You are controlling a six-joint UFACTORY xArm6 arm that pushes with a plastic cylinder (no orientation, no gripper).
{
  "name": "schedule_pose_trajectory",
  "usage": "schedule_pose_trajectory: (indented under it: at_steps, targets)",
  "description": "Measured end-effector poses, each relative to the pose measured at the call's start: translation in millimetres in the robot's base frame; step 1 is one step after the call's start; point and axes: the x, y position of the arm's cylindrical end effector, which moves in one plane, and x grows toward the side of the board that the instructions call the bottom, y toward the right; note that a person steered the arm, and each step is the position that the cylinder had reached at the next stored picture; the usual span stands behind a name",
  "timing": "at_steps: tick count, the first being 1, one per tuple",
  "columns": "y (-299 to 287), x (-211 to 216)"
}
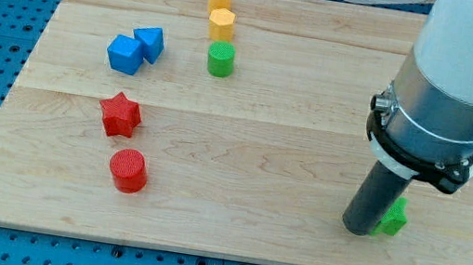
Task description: Push red circle towards green star
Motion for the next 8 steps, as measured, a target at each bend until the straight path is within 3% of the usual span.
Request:
schedule_pose_trajectory:
  at_steps: [1,3,4,5,6,8]
  targets:
    - [-11.3,14.6]
    - [-183.0,36.9]
    - [-288.4,20.0]
    - [-247.8,-37.8]
    - [-147.9,-49.8]
    - [-119.5,-63.5]
